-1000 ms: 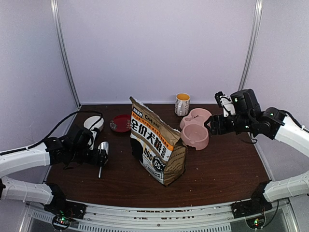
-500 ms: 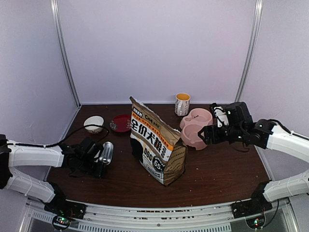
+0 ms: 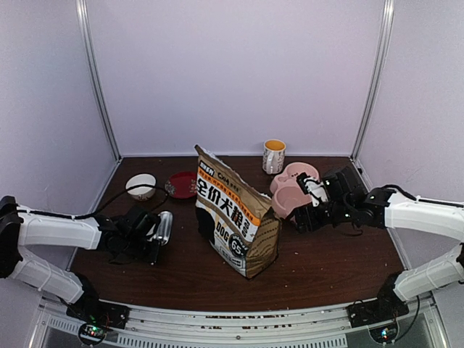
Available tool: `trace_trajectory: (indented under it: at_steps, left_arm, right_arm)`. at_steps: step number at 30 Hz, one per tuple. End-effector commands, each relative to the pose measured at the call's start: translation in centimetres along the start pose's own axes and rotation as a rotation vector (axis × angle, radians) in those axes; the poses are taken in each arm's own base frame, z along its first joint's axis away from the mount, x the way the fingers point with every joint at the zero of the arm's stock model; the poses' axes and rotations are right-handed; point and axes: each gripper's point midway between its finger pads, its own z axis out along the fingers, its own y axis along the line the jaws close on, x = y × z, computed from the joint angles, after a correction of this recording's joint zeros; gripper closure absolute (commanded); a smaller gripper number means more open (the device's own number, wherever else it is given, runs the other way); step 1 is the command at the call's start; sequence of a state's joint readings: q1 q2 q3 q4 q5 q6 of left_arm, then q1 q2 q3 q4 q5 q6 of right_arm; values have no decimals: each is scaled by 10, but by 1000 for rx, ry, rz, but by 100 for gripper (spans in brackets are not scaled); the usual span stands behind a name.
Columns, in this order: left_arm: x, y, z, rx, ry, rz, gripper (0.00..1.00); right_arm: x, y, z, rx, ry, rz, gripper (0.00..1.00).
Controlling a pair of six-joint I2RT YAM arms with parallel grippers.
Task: Serve the pet food
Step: Pick up the spatula from the center of the board, then place the spatula at the center of the board.
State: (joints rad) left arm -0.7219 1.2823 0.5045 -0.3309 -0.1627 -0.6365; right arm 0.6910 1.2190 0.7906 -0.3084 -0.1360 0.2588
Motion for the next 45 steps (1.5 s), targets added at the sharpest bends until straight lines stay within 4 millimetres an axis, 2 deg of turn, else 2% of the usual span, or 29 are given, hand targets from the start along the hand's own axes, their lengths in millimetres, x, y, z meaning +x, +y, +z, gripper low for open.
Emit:
trace_trajectory:
  at_steps: [1,6,9,13,15,23,32,36,40,45]
  left_arm:
    - [-33,-16,-12,37,-80,11,100]
    - [-47,-23,-25,62,-113,15,100]
    - [-51,-23,-34,69,-132,11,100]
    - [-60,-22,-48,70,-169,1,100]
    - [-62,-19,-56,61,-180,-1,100]
    - [-69,-8,-83,43,-247,-30,100]
    - [-71,9,-111,-11,-289,-47,100]
    - [-73,20,-129,-44,-319,-68,100]
    - [-75,29,-149,-66,-350,-80,100]
    - [-83,29,-179,-38,-388,-73,100]
  right_arm:
    - [20,12,7,-81,22,-89,21]
    - [35,30,15,-196,54,-138,24]
    - [30,30,23,-175,49,-145,25]
    - [22,35,45,-164,53,-139,26]
    - [21,46,54,-195,63,-136,27]
    - [22,109,79,-343,100,-208,28]
    - [-5,165,99,-468,63,-198,29]
    - [-7,194,107,-512,74,-229,29]
    - [-15,211,114,-538,63,-230,29]
    - [-20,212,108,-534,49,-238,29]
